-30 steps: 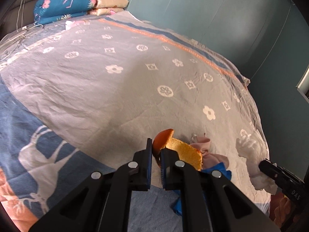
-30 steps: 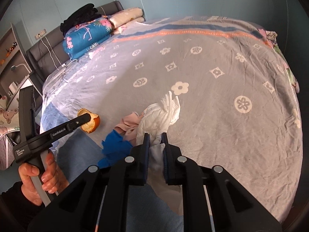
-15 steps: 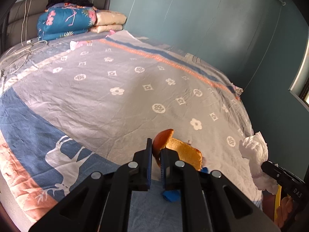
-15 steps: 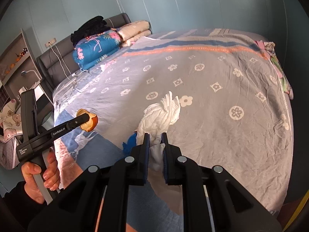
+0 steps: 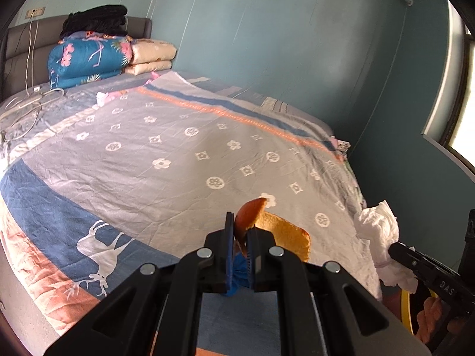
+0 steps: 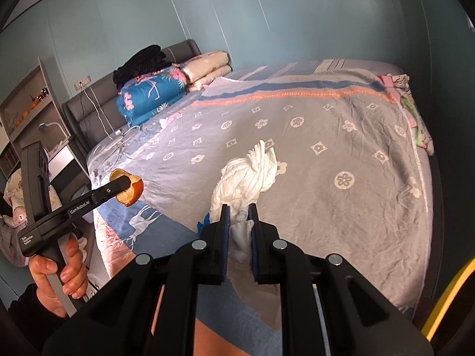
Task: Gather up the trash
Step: 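Lift the orange peel and white tissue with both tools and carry them over the yellow bin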
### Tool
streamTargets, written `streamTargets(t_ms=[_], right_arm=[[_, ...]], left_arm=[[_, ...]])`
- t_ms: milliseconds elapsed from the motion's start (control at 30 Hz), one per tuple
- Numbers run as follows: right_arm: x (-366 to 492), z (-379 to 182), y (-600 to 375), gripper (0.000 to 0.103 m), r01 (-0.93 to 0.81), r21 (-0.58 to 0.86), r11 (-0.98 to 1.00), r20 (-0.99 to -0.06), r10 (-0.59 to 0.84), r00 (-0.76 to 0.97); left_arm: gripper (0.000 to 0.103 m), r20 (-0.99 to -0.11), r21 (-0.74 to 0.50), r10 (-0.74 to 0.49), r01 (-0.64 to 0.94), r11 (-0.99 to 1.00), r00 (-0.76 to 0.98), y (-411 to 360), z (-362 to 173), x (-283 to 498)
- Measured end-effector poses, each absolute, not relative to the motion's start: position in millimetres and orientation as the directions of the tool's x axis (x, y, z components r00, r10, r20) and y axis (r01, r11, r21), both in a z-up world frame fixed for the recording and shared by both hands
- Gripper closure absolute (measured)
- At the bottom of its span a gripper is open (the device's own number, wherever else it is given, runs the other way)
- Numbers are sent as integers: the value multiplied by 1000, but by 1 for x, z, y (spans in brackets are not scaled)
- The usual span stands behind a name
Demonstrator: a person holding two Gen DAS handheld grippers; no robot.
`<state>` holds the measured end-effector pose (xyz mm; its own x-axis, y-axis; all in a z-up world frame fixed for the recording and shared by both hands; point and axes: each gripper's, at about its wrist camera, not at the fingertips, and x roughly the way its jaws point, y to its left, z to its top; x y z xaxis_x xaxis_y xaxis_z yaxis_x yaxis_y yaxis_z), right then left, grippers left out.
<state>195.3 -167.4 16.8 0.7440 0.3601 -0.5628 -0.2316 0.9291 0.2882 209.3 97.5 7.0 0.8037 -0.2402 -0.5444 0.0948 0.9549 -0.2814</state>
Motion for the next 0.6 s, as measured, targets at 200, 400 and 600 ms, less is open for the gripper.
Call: streamTargets(t_ms=[200, 400, 600], right_arm=[[168, 33, -184, 91, -229, 291, 929, -520, 355, 777], [142, 50, -199, 91, -224, 288, 931, -479, 342, 808], [120, 63, -219, 91, -210, 289, 934, -446, 325, 834]], left_arm=[[96, -517, -257, -259, 141, 956, 816, 75, 26, 189], [96, -492, -240, -286, 187, 953, 822, 50, 42, 171], [96, -469, -222, -315, 235, 946, 825, 21, 55, 155]])
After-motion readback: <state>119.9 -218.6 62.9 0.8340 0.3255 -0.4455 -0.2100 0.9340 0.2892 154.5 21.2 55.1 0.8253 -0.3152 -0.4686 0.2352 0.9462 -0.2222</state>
